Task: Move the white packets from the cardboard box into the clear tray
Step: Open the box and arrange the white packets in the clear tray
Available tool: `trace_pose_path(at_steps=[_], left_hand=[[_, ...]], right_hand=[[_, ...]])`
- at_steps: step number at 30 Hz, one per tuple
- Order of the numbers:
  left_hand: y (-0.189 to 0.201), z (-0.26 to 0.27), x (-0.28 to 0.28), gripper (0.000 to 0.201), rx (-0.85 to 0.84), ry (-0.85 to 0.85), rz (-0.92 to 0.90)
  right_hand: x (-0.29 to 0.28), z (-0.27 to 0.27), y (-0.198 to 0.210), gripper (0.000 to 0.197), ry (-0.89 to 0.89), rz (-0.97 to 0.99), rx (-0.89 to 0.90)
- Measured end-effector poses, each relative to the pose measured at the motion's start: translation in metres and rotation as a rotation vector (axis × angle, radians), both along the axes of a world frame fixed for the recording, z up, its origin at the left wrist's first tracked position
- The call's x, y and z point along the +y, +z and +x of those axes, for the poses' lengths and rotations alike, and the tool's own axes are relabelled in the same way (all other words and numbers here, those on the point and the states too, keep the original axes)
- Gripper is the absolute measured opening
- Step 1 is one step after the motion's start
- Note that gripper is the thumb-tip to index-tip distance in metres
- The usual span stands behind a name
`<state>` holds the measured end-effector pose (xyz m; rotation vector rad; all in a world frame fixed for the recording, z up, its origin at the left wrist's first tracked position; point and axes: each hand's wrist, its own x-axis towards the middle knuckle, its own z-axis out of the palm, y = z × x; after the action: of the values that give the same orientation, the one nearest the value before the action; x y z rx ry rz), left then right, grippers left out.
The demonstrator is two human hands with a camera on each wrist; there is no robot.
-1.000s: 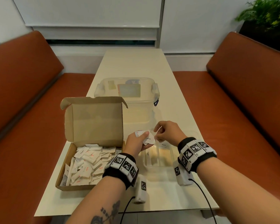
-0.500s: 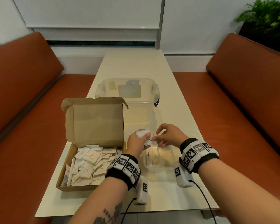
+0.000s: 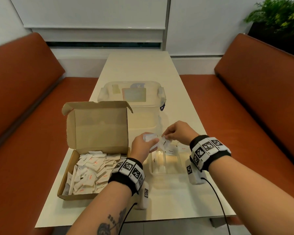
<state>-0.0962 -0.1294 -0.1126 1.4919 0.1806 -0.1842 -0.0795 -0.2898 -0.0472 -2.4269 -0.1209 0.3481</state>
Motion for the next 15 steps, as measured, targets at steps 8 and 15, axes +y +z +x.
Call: trace_pose_path(at_steps=[8, 15], left_hand=[[-0.003, 0.000, -0.001, 0.022, 0.014, 0.063, -0.030], [-0.012, -0.001, -0.001, 0.022, 0.051, 0.108, -0.118]], right_hand=[[0.011, -0.003, -0.013, 0.021, -0.156, 0.176, -0.025], [0.009, -0.001, -0.018, 0.018, -0.152, 0.113, -0.008]])
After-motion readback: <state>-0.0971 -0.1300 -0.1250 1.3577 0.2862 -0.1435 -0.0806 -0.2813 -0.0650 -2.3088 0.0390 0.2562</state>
